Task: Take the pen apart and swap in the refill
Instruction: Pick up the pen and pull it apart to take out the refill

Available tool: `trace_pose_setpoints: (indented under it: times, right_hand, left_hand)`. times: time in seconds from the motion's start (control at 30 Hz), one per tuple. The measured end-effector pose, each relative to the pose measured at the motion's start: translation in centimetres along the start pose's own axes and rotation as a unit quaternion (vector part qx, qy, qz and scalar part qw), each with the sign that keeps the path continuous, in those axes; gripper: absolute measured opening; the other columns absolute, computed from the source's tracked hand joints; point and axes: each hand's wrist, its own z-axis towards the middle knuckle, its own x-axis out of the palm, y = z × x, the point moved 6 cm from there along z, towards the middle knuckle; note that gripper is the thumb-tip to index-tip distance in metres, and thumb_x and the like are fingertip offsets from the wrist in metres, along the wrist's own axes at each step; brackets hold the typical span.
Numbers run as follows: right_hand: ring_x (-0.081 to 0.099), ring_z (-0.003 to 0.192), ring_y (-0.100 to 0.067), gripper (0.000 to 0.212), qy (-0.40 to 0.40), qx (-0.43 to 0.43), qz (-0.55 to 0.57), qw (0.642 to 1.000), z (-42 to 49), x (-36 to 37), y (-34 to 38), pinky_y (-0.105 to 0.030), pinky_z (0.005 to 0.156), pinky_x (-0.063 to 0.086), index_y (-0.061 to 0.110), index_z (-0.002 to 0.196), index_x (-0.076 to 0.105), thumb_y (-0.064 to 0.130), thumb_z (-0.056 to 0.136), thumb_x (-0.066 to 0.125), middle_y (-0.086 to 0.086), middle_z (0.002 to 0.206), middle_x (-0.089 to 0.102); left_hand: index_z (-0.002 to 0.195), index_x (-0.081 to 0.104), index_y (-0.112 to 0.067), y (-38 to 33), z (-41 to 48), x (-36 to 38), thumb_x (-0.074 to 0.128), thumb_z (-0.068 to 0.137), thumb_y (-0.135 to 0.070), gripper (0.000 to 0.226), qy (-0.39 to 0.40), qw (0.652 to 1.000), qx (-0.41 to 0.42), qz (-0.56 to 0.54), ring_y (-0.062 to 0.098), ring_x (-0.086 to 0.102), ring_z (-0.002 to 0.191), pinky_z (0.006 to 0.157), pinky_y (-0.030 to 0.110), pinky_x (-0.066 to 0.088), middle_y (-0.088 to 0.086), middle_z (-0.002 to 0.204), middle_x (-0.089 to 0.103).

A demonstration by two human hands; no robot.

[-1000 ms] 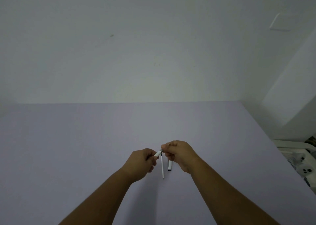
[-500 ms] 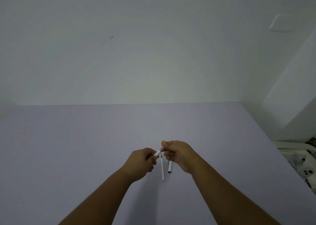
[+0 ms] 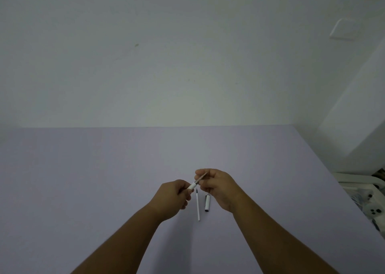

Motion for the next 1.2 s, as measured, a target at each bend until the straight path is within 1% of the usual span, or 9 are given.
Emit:
trace_pose_setpoints:
  times: [0.17,0.23,0.3,0.43,0.57,0.77,0.97,1.1,1.2]
  right_hand:
    - [0.057,0.071,-0.013,0.016,-0.024,0.032,-0.025,0.999,-0.4,0.0,0.0,-0.024,0.066,0.052,0.011,0.087,0.069,0.027,0.084,0.068,-0.003,0.080,0.064]
    - [0.058,0.072,-0.013,0.006,-0.018,0.014,-0.023,0.999,-0.4,0.1,0.2,-0.023,0.065,0.051,0.012,0.087,0.069,0.013,0.087,0.063,-0.004,0.082,0.064]
    - [0.062,0.080,-0.014,0.019,-0.003,0.004,0.014,1.000,-0.3,0.2,0.3,-0.024,0.070,0.051,0.014,0.094,0.068,0.000,0.086,0.058,-0.004,0.089,0.068]
    - [0.059,0.076,-0.016,0.006,-0.012,0.030,0.002,0.999,-0.5,0.3,0.2,-0.026,0.070,0.053,0.014,0.088,0.069,0.013,0.086,0.064,-0.008,0.089,0.066]
    - [0.057,0.071,-0.013,0.015,-0.046,-0.013,0.042,0.998,-0.2,-0.2,1.3,-0.022,0.065,0.052,0.013,0.089,0.068,0.004,0.090,0.056,-0.005,0.081,0.064]
    - [0.057,0.073,-0.015,0.018,-0.039,-0.018,-0.007,0.999,-0.1,-0.3,2.5,-0.025,0.069,0.052,0.013,0.101,0.065,0.004,0.089,0.056,-0.008,0.089,0.065]
    - [0.059,0.065,-0.015,0.016,-0.203,-0.054,0.115,0.971,1.4,-3.6,2.8,-0.026,0.064,0.053,0.012,0.097,0.058,0.002,0.085,0.061,-0.008,0.076,0.066]
    - [0.055,0.055,-0.019,0.013,-0.192,0.051,-0.089,0.976,2.6,-5.6,-2.2,-0.028,0.057,0.049,0.009,0.076,0.060,-0.003,0.080,0.059,-0.018,0.074,0.064]
    - [0.059,0.064,-0.024,0.012,-0.155,0.119,-0.335,0.922,2.6,-6.1,-6.9,-0.031,0.064,0.049,0.013,0.071,0.061,0.002,0.077,0.060,-0.015,0.077,0.066]
  left_hand:
    - [0.099,0.062,-0.015,-0.1,0.1,0.0,0.047,0.095,-0.018,0.016,0.003,1.000,0.001,-0.006,0.010,0.062,0.064,0.064,0.019,0.054,-0.003,0.079,0.064]
    - [0.099,0.062,-0.015,0.0,0.1,0.0,0.047,0.095,-0.018,0.016,0.005,1.000,0.002,-0.002,0.009,0.062,0.064,0.064,0.018,0.054,-0.003,0.079,0.064]
    - [0.099,0.062,-0.014,0.0,0.2,0.0,0.047,0.095,-0.019,0.017,0.004,1.000,0.000,0.004,0.010,0.062,0.065,0.065,0.018,0.054,-0.003,0.079,0.064]
    - [0.098,0.062,-0.015,0.2,0.1,-0.1,0.046,0.095,-0.018,0.016,0.006,1.000,0.001,0.000,0.010,0.062,0.065,0.065,0.019,0.054,-0.003,0.079,0.064]
    - [0.101,0.062,-0.015,0.6,0.1,0.2,0.046,0.094,-0.016,0.017,0.025,0.999,-0.016,-0.036,0.010,0.062,0.064,0.065,0.021,0.056,-0.002,0.080,0.065]
    - [0.099,0.055,-0.045,0.6,-0.2,0.8,0.045,0.094,-0.014,0.033,0.068,0.992,-0.035,-0.098,0.011,0.066,0.062,0.059,0.019,0.057,0.003,0.084,0.067]
    - [0.096,0.060,-0.043,1.7,-0.2,0.8,0.045,0.093,-0.014,0.033,0.062,0.987,-0.053,-0.141,0.009,0.065,0.058,0.057,0.019,0.056,0.005,0.085,0.067]
    - [0.096,0.060,-0.042,3.3,-0.1,1.3,0.045,0.094,-0.014,0.031,0.047,0.982,-0.077,-0.169,0.014,0.065,0.063,0.059,0.023,0.058,0.008,0.086,0.065]
    - [0.095,0.058,-0.043,4.4,0.0,2.0,0.044,0.095,-0.015,0.031,0.044,0.979,-0.096,-0.177,0.017,0.065,0.067,0.061,0.026,0.060,0.009,0.087,0.065]
